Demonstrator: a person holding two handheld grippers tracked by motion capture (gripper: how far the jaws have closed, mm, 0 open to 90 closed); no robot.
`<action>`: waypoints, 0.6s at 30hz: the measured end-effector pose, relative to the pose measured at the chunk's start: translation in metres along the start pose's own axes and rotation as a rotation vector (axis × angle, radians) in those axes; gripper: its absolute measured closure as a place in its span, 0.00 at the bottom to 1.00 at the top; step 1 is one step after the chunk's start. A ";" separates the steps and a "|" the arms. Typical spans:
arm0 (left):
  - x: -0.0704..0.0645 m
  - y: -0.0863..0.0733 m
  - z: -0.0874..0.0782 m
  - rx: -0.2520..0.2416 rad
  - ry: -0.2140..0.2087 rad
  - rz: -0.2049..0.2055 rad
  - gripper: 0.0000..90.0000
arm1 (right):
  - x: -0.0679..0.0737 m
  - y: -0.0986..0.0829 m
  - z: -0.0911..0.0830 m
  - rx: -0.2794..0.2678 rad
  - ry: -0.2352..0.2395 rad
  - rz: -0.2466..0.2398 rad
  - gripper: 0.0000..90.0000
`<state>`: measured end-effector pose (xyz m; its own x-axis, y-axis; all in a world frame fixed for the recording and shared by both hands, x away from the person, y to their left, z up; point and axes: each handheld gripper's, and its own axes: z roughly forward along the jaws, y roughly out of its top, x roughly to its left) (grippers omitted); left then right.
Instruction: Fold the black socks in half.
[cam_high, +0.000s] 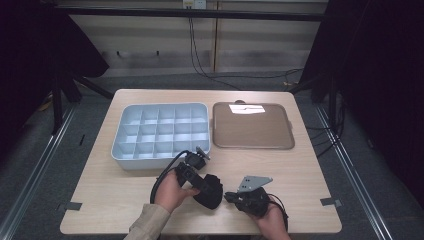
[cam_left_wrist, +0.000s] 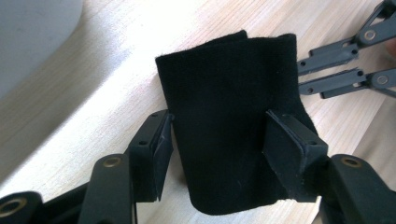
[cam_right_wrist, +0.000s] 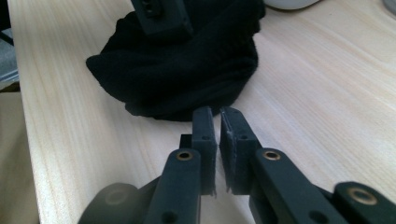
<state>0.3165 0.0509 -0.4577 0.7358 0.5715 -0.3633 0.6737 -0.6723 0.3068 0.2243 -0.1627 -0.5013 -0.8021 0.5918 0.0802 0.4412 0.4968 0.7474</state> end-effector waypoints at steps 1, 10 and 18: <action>0.000 0.000 0.000 -0.001 0.001 -0.002 0.46 | 0.000 0.000 0.000 0.003 -0.002 0.001 0.95; -0.001 -0.001 0.003 -0.002 -0.008 -0.015 0.43 | 0.007 0.001 0.007 0.014 0.010 -0.027 0.98; -0.002 -0.002 0.009 -0.005 -0.024 -0.023 0.41 | 0.009 0.000 0.008 0.004 0.003 -0.024 0.98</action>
<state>0.3132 0.0467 -0.4652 0.7179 0.5754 -0.3918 0.6911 -0.6566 0.3020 0.2202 -0.1523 -0.5056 -0.8137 0.5777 0.0640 0.4234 0.5137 0.7462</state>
